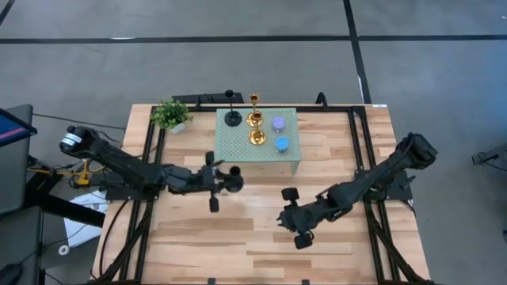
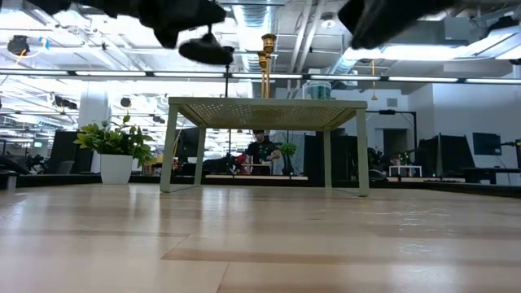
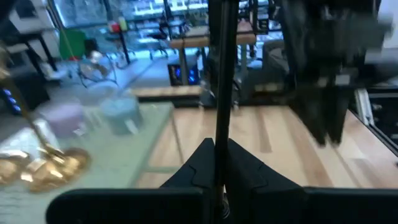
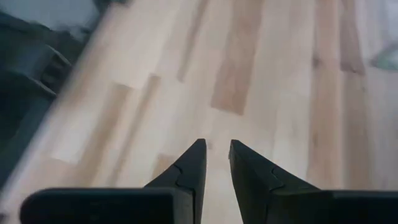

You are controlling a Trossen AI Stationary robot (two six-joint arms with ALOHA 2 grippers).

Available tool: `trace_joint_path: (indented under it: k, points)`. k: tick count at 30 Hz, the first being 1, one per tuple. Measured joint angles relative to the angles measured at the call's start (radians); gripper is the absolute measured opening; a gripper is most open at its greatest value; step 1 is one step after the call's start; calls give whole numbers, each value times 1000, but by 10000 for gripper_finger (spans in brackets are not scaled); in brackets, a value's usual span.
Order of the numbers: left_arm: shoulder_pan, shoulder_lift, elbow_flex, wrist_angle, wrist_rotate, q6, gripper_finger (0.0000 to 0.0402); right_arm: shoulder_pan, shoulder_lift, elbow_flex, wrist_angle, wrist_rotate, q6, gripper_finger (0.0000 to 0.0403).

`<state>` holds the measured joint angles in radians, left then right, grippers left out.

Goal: Pick & Place candle stick holders
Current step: Put the black candle holder on the shelf aligned with the other black candle holder

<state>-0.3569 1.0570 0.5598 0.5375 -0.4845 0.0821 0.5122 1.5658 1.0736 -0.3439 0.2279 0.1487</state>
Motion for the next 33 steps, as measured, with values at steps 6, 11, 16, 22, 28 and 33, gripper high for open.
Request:
trace_joint_path:
  k: [6, 11, 16, 22, 28, 33]
  points:
    - [75, -140, 0, -120, -5, 20, 15, 39, 36, -1, -40, 147, 87, 64]
    - [219, -161, 0, -155, 157, -2, 15, 59, 27, -1, -79, 209, 105, 62]
    - [367, -123, 0, -157, 291, -47, 14, 72, 2, -20, -127, 271, 106, 44]
    - [474, -74, 0, -152, 358, -64, 15, 75, -71, -132, -88, 285, 117, 6]
    - [529, -61, 0, -101, 366, -64, 14, 75, -165, -247, 64, 298, 117, 9]
    - [565, -58, 0, -63, 369, -64, 14, 75, -218, -296, 146, 298, 115, 6]
